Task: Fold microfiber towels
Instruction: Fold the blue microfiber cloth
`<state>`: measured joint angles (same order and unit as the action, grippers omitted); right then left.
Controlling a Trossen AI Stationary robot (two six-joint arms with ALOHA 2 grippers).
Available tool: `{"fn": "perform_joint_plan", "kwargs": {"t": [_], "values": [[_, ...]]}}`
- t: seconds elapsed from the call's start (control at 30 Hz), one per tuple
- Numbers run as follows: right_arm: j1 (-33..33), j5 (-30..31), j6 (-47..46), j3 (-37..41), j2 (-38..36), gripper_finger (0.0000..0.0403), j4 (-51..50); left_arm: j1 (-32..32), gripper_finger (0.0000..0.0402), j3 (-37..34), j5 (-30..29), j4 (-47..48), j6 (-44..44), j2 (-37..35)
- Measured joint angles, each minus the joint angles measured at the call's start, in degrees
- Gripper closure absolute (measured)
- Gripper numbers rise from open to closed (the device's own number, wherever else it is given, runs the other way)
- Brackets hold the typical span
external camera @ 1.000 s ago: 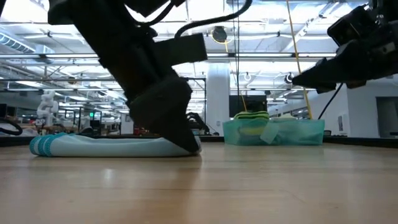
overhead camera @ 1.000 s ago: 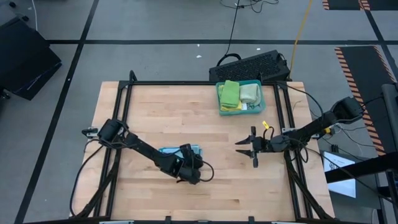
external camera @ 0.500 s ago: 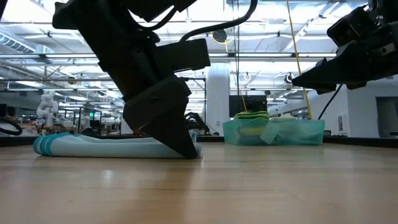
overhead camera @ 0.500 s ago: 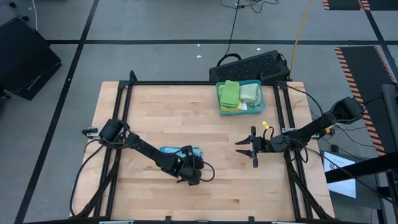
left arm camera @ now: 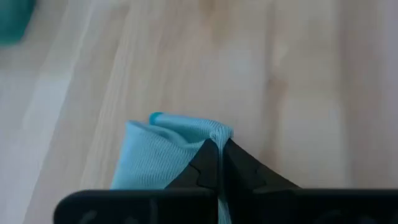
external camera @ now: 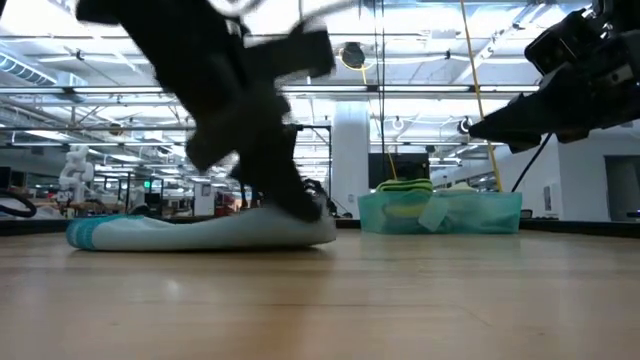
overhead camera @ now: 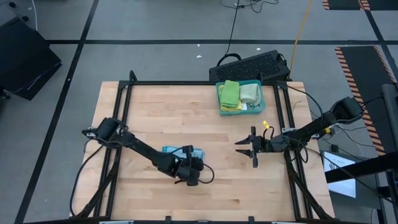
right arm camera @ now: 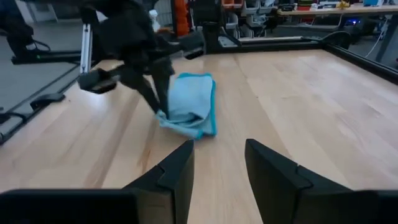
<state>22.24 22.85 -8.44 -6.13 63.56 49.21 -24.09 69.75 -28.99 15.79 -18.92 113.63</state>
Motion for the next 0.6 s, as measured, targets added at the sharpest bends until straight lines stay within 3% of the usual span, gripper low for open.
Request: {"fn": "perform_joint_plan", "kwargs": {"t": [0.27, 0.43, 0.6], "values": [[0.0, -0.36, -3.76, -1.35, 5.49, 0.0266, 3.73, -2.17, 0.0396, 0.05, -2.38, -0.95, 0.36, -0.42], [0.02, -0.63, -2.03, -7.14, 14.5, 0.0264, 3.7, -3.47, 0.0391, 0.05, -4.57, -0.62, -1.44, -1.24], [-0.37, -5.58, 4.82, -16.83, 26.05, 0.0241, 3.89, -4.46, 0.0396, 0.11, -6.91, -0.28, -2.2, -2.37]]}}
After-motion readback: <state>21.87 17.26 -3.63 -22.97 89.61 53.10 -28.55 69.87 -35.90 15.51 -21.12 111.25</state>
